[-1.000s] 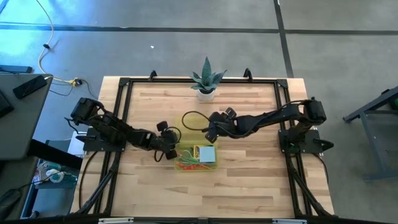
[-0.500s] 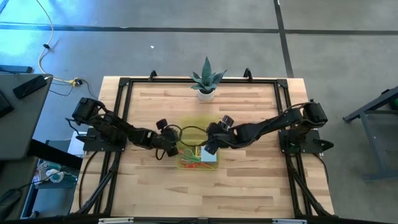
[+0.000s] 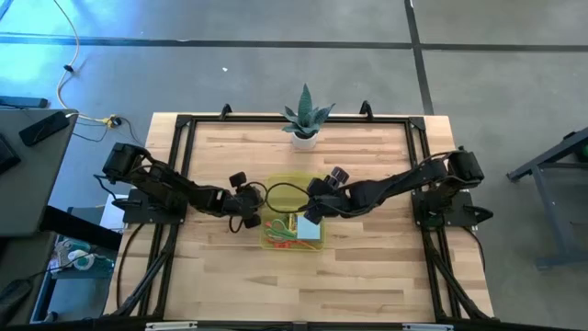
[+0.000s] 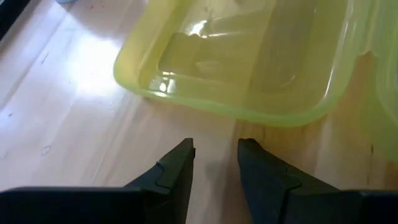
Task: Pack school essentials
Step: Close the yellow school supply box
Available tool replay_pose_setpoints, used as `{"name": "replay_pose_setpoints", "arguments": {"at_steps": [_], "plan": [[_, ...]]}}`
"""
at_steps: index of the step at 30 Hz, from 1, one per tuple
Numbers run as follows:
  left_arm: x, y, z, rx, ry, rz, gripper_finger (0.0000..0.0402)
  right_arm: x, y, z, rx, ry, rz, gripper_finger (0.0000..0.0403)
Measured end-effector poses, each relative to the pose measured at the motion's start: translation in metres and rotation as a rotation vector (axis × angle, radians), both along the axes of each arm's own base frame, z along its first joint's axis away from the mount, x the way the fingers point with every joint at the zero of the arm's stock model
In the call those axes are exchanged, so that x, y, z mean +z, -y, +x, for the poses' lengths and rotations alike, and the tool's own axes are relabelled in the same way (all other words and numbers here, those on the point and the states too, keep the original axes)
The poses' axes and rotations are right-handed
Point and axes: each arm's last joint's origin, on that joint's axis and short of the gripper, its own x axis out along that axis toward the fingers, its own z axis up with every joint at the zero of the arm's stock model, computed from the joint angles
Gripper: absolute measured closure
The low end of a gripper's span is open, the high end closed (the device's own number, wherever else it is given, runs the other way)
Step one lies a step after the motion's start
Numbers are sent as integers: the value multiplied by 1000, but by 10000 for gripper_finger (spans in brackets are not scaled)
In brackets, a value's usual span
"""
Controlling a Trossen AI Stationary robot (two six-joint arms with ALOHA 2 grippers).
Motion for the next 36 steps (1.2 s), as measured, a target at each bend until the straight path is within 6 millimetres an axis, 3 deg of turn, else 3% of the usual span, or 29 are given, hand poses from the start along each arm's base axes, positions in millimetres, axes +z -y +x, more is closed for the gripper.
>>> {"name": "replay_pose_setpoints", "arguments": {"at_steps": [6,19,28,36], "plan": [[11,-6,-2,-61,11,-64,287,6,31,0,22,-64,-12,201],[24,-30,-27,77,-120,-82,287,-1,114,15,328,-80,73,201],[29,-54,-31,100,-111,-92,287,-26,142,31,401,-55,35,201],[29,-71,-37,171,-101,-115,287,-58,152,42,448,-45,87,222]]}}
